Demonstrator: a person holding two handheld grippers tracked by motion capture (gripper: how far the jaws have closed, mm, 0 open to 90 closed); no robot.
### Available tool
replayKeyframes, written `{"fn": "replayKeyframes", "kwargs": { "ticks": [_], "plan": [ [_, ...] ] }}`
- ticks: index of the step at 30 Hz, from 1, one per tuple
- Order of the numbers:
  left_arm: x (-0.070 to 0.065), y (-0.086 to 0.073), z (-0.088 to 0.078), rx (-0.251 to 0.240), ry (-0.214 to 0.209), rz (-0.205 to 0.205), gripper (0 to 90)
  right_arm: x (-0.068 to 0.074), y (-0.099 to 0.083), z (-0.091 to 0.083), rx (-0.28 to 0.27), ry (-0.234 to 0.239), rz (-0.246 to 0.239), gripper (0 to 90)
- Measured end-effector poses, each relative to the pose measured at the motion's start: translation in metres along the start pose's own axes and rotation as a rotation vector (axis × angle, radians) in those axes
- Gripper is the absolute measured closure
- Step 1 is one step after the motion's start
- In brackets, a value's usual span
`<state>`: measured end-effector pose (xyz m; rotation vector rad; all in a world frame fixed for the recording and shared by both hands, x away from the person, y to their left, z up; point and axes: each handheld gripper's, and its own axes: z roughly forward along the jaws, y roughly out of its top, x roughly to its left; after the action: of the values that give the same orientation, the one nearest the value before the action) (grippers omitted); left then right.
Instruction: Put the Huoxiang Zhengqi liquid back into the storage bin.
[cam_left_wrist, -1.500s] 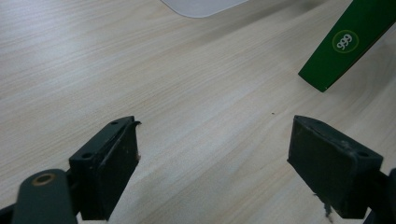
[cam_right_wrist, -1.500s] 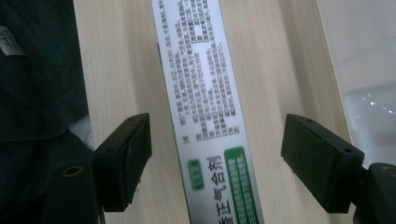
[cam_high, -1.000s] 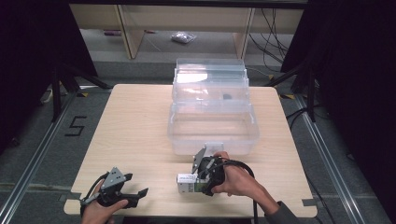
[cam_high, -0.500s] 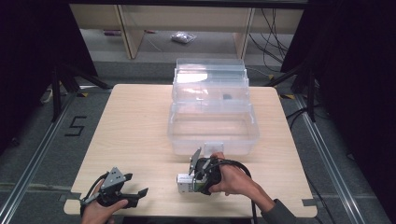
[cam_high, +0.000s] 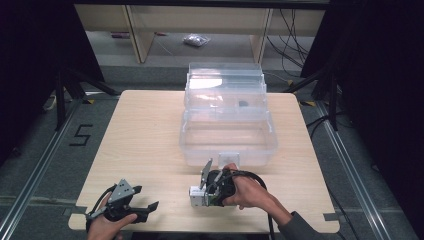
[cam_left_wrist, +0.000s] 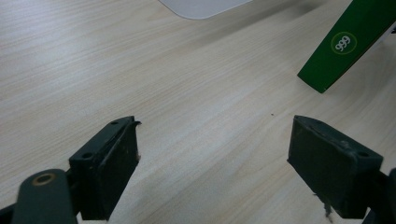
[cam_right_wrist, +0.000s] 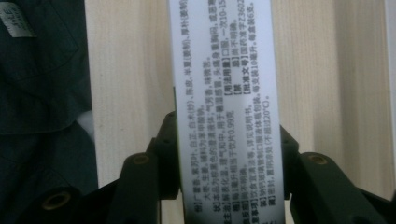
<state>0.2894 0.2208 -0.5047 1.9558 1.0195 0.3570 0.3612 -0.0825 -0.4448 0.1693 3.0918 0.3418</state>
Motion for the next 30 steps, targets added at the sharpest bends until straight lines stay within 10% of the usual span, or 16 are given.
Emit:
{"fn": "replayKeyframes", "kwargs": {
  "ticks": [14,30],
  "plan": [
    [0.0,0.0,0.0,-0.003,-0.001,0.001,15.4,-0.002,0.002,-0.01,0.006,-0.009,-0.083,64.9],
    [0.0,0.0,0.0,-0.001,-0.001,0.0,15.4,-0.009,-0.013,-0.047,0.001,0.011,-0.024,64.8]
  ]
}}
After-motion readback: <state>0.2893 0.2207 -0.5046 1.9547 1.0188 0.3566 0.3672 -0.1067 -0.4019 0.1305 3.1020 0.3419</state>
